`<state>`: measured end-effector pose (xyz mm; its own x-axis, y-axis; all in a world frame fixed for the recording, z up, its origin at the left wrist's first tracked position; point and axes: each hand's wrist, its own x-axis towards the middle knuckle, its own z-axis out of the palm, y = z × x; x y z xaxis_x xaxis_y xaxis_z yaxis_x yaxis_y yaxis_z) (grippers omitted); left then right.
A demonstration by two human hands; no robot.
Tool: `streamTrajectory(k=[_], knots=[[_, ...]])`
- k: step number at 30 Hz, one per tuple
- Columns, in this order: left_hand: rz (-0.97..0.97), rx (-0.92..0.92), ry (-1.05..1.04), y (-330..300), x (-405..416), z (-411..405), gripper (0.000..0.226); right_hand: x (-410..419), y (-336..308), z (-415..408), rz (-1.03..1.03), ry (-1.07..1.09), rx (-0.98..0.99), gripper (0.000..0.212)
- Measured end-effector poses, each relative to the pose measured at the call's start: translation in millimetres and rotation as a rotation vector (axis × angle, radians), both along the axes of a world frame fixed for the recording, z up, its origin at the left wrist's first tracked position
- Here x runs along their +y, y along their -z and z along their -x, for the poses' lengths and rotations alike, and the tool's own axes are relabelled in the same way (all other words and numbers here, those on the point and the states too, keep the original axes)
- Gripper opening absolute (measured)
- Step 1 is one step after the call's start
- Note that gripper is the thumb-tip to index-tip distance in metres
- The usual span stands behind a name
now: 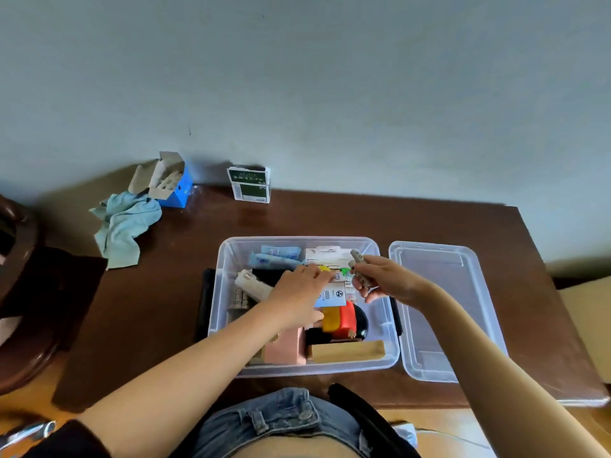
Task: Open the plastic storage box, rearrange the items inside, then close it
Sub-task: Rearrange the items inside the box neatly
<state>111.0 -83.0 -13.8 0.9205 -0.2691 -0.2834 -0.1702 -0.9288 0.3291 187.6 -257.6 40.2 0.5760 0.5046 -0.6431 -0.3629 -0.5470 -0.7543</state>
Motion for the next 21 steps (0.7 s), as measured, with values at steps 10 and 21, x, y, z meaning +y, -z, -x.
streamTrajectory(k=[10,21], knots=[[0.054,-0.185,-0.229,-5,40,2,0.053,-5,12,0,0.293,-0.082,-0.176,0.023],[0.203,-0.254,-0.077,-19,19,21,0.042,3,26,1,0.570,-0.282,-0.390,0.016]])
